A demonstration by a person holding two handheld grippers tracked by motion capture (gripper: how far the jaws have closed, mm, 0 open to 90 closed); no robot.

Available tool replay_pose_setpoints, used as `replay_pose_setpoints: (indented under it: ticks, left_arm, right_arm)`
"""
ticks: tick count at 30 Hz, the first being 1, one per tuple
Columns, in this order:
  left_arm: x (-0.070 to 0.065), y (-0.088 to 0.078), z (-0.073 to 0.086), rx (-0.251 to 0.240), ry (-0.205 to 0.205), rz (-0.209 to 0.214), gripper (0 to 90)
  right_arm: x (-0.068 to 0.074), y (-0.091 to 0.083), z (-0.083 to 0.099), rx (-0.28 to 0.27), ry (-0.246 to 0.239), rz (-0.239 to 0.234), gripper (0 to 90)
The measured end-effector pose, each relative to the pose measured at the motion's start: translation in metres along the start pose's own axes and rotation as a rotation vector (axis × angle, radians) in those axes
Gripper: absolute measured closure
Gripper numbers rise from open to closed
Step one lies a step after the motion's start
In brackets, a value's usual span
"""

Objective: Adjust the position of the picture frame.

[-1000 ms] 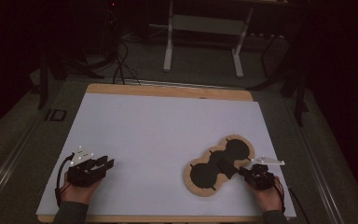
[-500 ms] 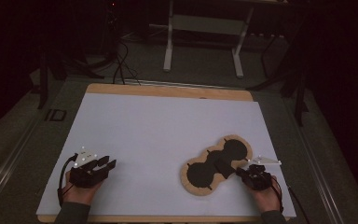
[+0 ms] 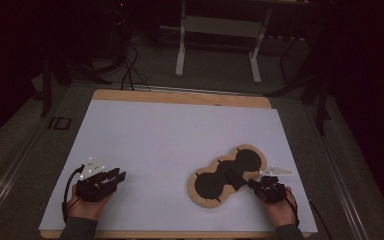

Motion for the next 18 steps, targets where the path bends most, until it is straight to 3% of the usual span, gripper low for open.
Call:
replay_pose_setpoints:
  ticks: [6,18]
  left_arm:
    - [-0.004,0.001,-0.001,0.0,0.017,-0.005,67.8]
    - [-0.009,0.005,-0.003,0.013,0.037,-0.012,65.5]
  right_arm:
    - [0.011,0.004,-0.007,0.008,-0.044,0.017,90.0]
    - [0.019,0.01,-0.016,0.005,-0.062,0.002,90.0]
Point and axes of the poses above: each handheld gripper's, and its own axes: y roughly forward along the jaws, z roughly out of its underside, x roughly to its left, the point moved 2 cm from there along y, roughly forward along the jaws, and after that the axes turned 12 degrees about x, right-handed, at the moved point
